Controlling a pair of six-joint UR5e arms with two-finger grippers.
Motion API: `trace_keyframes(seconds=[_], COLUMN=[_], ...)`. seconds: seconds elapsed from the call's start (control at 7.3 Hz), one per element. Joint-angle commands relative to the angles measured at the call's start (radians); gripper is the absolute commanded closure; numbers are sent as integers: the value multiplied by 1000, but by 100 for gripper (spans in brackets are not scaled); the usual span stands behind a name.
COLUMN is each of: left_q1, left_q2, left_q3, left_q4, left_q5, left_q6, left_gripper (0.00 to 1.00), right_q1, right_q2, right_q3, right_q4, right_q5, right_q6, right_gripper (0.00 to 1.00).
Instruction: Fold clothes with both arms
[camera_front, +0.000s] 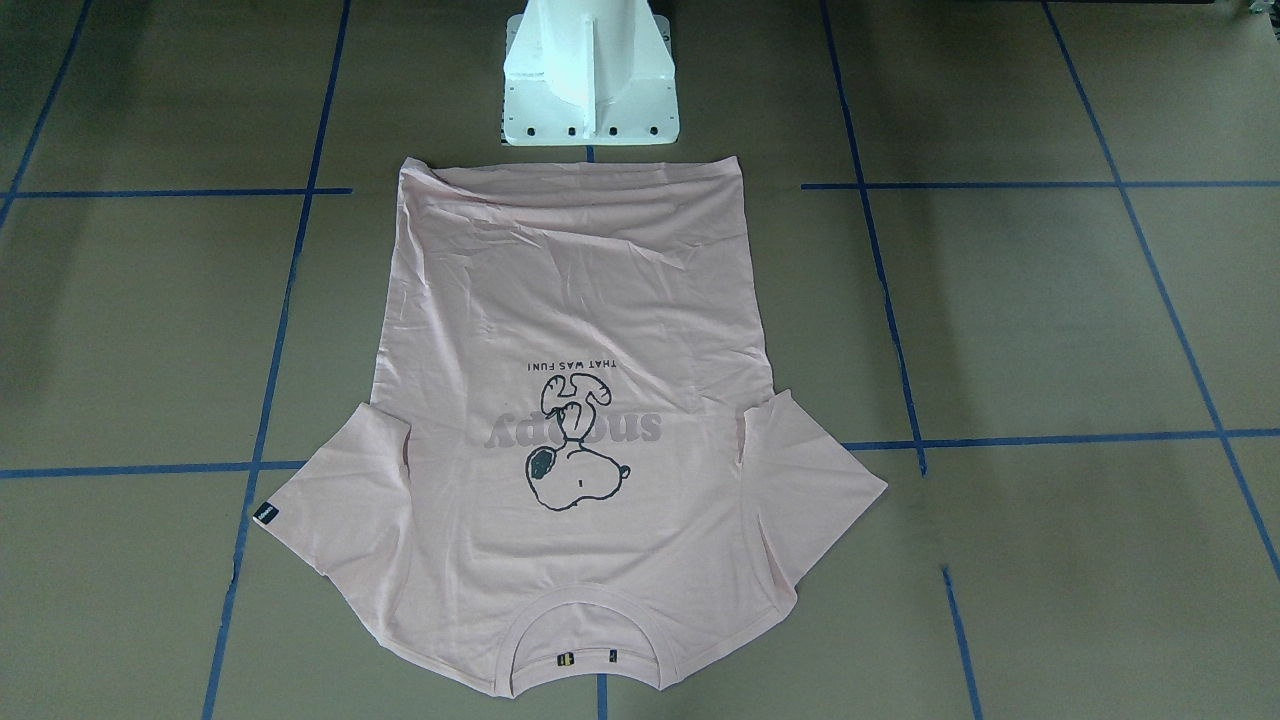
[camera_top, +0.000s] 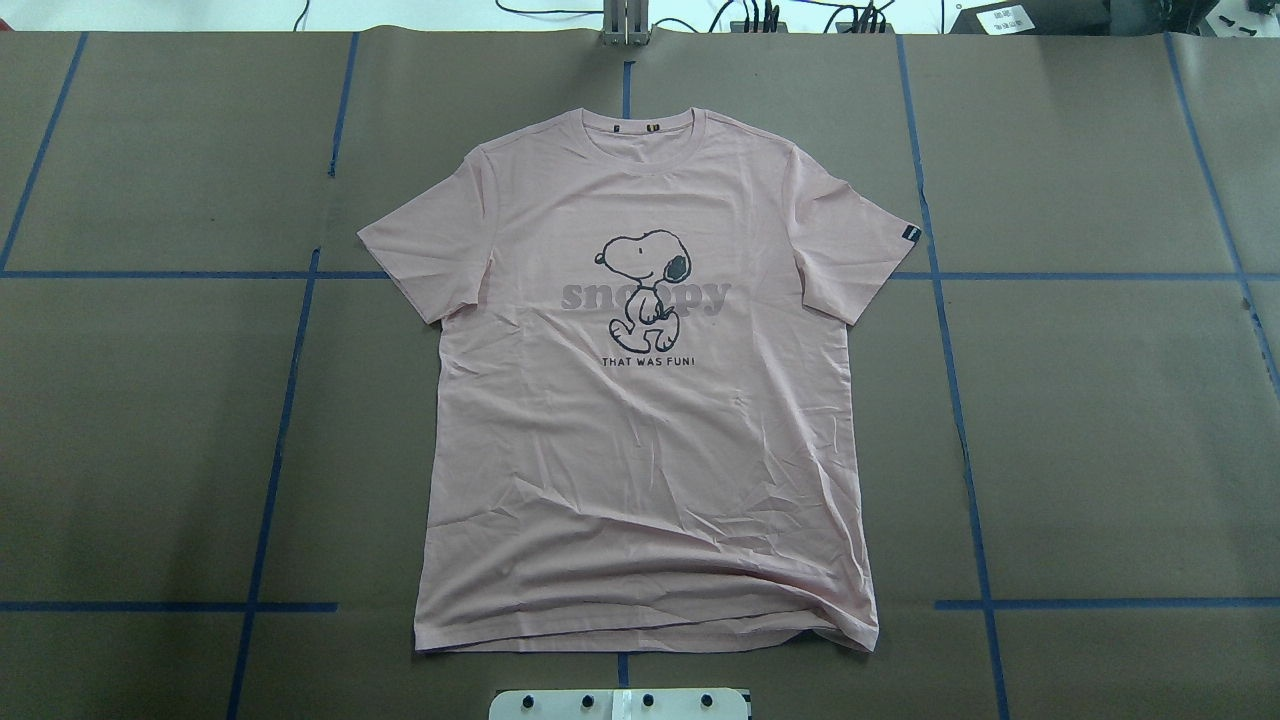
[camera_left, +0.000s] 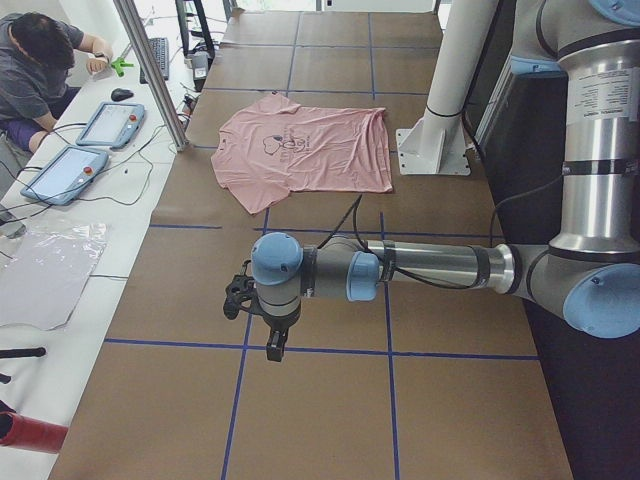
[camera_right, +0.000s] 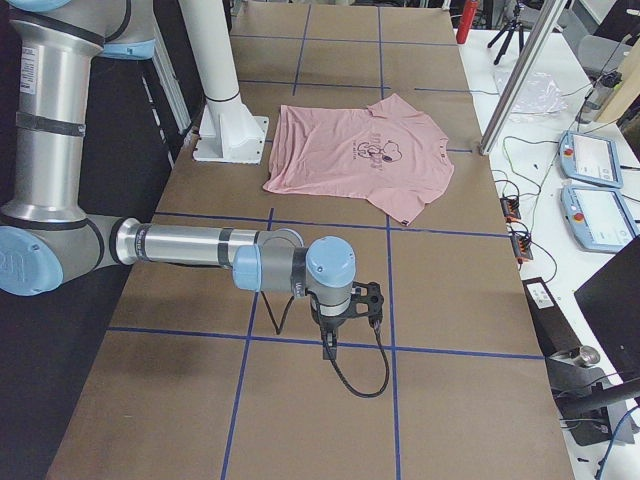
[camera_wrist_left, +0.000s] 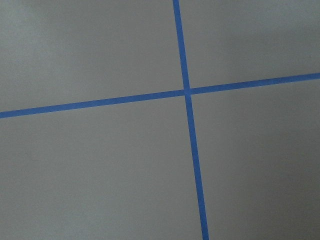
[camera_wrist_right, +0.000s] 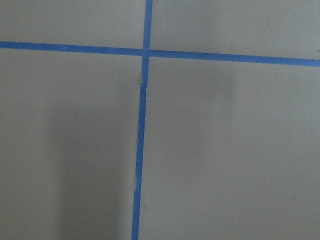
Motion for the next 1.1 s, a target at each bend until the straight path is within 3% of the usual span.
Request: trace_keyframes(seconds=[0.0, 0.41, 0.55, 0.96], left_q1=[2, 3, 5, 6], left_q2=[1, -4, -9, -41], left_q3=[-3, -2, -3, 6], left_q4=[-3, -5, -24, -350], left_q5=[1, 1, 48, 67], left_q6=[9, 6, 6, 0], left_gripper=[0, 0, 0, 0], right_q1=[0, -29, -56, -71], right_q2=[2, 21, 79, 204], right_q3=[4, 36, 57, -24], right_q4=[0, 2, 26, 286], right_q5=[2, 6, 13, 7], right_q6=[0, 3, 9, 24], right_gripper=[0, 0, 0, 0])
